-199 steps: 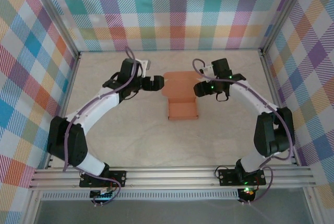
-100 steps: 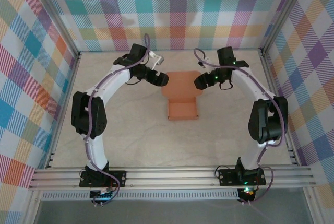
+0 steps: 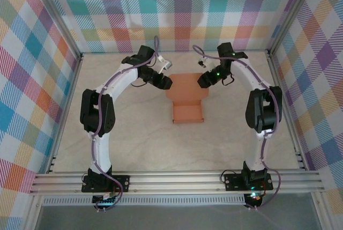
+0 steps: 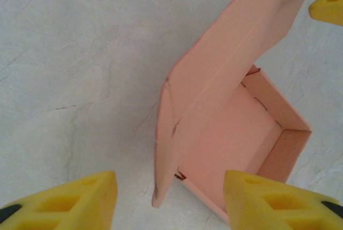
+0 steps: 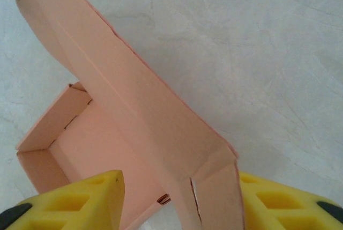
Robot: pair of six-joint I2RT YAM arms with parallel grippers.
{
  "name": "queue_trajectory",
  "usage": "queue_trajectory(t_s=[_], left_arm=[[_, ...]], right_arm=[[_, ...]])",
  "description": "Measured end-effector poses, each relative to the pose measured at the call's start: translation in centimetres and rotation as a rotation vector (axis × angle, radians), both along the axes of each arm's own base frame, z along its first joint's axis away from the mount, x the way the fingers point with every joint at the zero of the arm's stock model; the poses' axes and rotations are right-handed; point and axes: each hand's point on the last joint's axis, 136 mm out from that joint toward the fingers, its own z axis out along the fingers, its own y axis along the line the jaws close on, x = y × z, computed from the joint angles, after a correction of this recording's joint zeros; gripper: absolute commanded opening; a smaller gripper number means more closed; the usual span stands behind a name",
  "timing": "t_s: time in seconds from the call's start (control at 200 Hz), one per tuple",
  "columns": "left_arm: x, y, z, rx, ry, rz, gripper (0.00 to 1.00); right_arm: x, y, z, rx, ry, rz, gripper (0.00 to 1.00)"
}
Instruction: Fold the paper box
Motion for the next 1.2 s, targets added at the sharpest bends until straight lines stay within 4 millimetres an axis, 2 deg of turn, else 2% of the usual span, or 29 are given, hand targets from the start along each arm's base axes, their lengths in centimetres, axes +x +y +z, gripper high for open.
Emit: queue_trajectory(t_s=[0.06,0.145,0.295,0.46,0.495,0.55,0.65,0.96,1.07,1.13,1.2], left_arm=[[-0.2,0.0,-0.3,0.002,0.012,-0.003,0.45],[-0.5,0.0,-0.3,0.001,0.024,-0.009,0.45],[-0.6,-0.1,-0.2,-0.008,0.028,-0.014,0.45],[-0.6,-0.1,-0.2,-0.008,0.028,-0.013,0.45],[-0.6,-0.1,-0.2,-0.008,0.028,-0.013,0.45],[-0.6,-0.1,-0.2,-0.008,0.028,-0.013,0.45],[-0.6,-0.2,-0.2,-0.012,0.029,-0.015,0.45],[-0.6,-0.2,-0.1,-0.014,0.030,-0.017,0.45],[-0.6,-0.2,-0.1,-0.014,0.030,-0.017,0.45],[-0.6,-0.2,-0.1,-0.014,0.030,-0.016,0.45],[-0.6,-0.2,-0.1,-0.014,0.030,-0.017,0.45]], right_arm=[[-0.7,0.1,-0.2,0.007,0.024,0.027,0.39],[-1.8,0.1,-0.2,0.007,0.048,0.069,0.26],[-2.7,-0.1,-0.1,-0.006,0.072,0.096,0.26],[-2.9,-0.2,0.1,-0.012,0.075,0.104,0.22],[-3.0,-0.2,0.0,-0.013,0.078,0.107,0.25],[-3.2,-0.3,0.0,-0.017,0.084,0.107,0.36],[-3.3,-0.6,-0.2,-0.035,0.085,0.112,0.37],[-3.5,-1.5,-0.7,-0.084,0.097,0.102,0.26],[-3.7,-1.6,-0.8,-0.092,0.103,0.107,0.13],[-3.7,-1.7,-0.8,-0.097,0.103,0.111,0.10],[-3.8,-1.7,-0.9,-0.100,0.104,0.113,0.00]])
